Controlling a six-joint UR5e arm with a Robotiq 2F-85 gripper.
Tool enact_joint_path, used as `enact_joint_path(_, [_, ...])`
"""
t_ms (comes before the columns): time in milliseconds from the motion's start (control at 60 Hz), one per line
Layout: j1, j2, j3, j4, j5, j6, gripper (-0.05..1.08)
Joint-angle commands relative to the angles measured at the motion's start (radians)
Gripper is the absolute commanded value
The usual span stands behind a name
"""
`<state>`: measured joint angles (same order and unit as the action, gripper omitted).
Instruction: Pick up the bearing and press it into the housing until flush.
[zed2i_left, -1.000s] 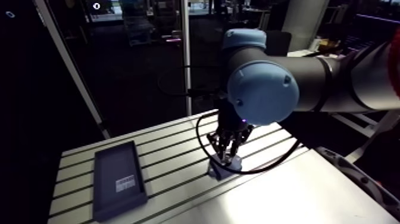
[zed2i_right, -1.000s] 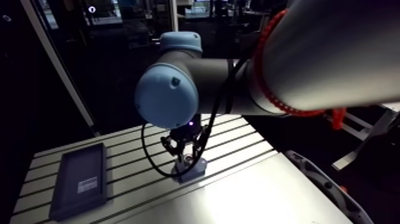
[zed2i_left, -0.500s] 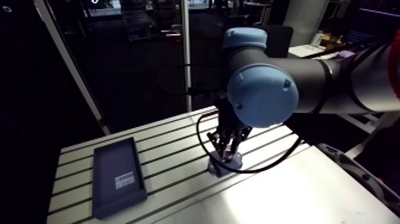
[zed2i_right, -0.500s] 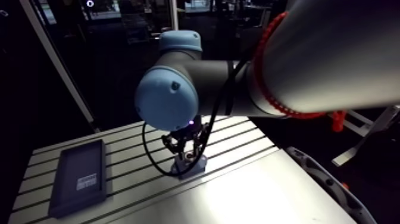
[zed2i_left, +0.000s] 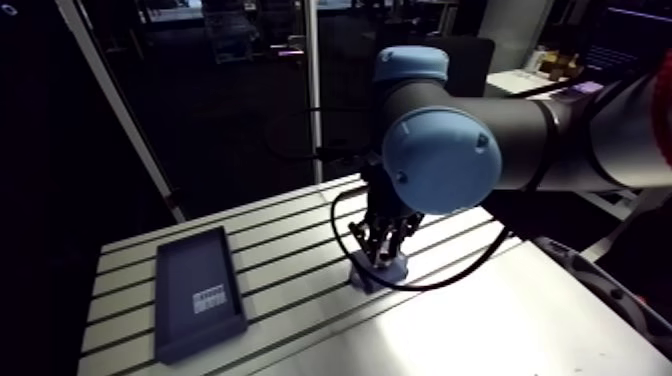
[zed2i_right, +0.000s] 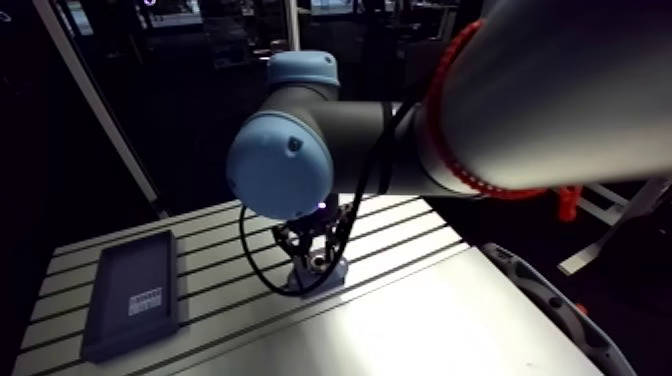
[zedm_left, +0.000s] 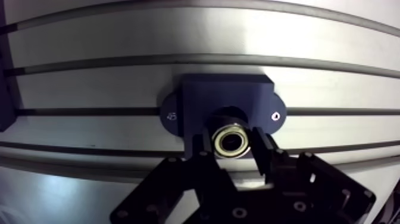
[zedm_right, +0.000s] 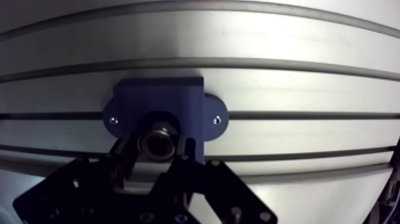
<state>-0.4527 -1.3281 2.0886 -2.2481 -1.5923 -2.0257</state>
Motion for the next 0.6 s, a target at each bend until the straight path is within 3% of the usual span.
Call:
enact_joint_path(17, [0.0, 0.012, -0.001, 0.0, -0.004, 0.0, 0.76])
enact_joint_path(600, [0.0, 0.022, -0.008, 0.0, -0.004, 0.0, 0.76])
